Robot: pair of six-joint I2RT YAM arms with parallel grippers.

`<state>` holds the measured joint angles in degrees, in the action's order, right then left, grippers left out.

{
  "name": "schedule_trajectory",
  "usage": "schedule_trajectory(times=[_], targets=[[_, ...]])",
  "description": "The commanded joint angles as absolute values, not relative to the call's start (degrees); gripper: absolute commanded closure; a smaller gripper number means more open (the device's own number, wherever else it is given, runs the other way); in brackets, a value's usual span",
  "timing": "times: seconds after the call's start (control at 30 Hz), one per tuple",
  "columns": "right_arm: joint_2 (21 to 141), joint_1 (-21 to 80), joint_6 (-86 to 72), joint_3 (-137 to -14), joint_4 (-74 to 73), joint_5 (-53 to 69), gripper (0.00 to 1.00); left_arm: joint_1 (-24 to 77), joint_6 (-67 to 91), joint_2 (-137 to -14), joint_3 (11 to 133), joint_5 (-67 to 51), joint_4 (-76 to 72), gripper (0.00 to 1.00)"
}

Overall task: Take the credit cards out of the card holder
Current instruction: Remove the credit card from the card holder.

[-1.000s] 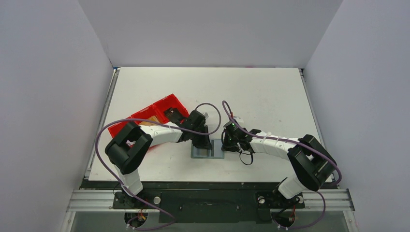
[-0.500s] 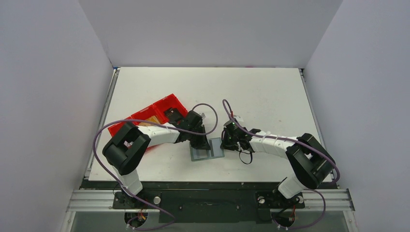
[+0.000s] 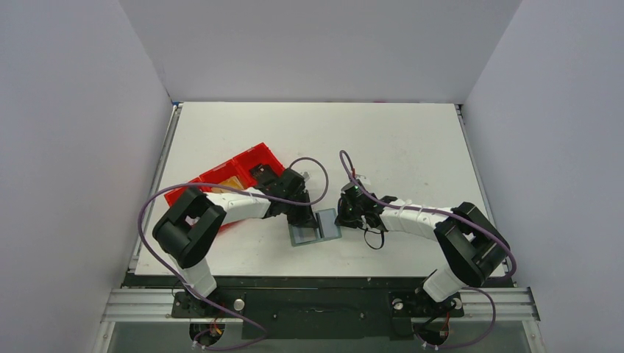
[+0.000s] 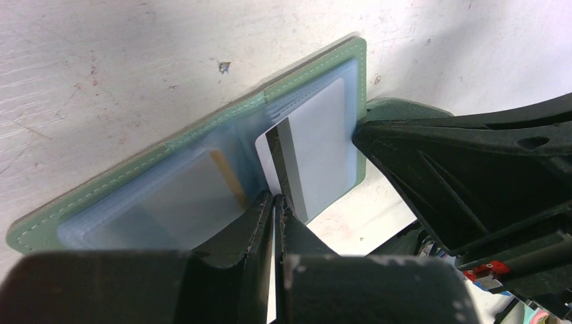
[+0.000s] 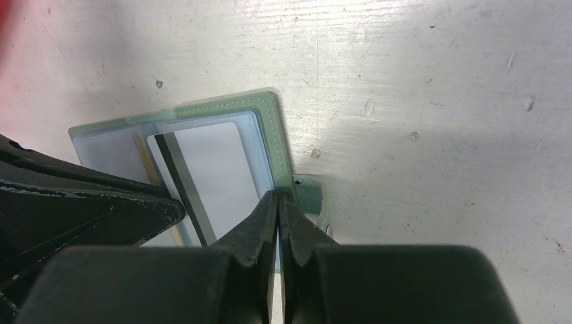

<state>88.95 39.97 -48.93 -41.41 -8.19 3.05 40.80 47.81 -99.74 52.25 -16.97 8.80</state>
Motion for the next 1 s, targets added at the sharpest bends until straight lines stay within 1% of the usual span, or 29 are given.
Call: schedule_trajectory(times=[0.0, 0.37, 0.67, 0.97], targets=[[93.3, 38.9, -48.3, -38.5, -9.6, -2.4, 1.0, 40.3, 47.3, -97.2, 51.2, -17.5, 9.3, 1.0], [93.6, 38.9, -48.3, -38.6, -9.7, -2.3, 1.0, 39.7, 47.1, -95.4, 50.5, -17.1, 10.2, 1.0], [93.8, 38.9, -48.3, -38.5, -9.5, -2.3, 1.0, 38.7, 48.2, -94.1, 49.5, -20.1, 8.8, 1.0], [93.9, 39.0, -48.2, -38.6, -9.5, -2.2, 1.0, 37.9, 47.7, -92.1, 48.1, -19.3, 10.3, 1.0]])
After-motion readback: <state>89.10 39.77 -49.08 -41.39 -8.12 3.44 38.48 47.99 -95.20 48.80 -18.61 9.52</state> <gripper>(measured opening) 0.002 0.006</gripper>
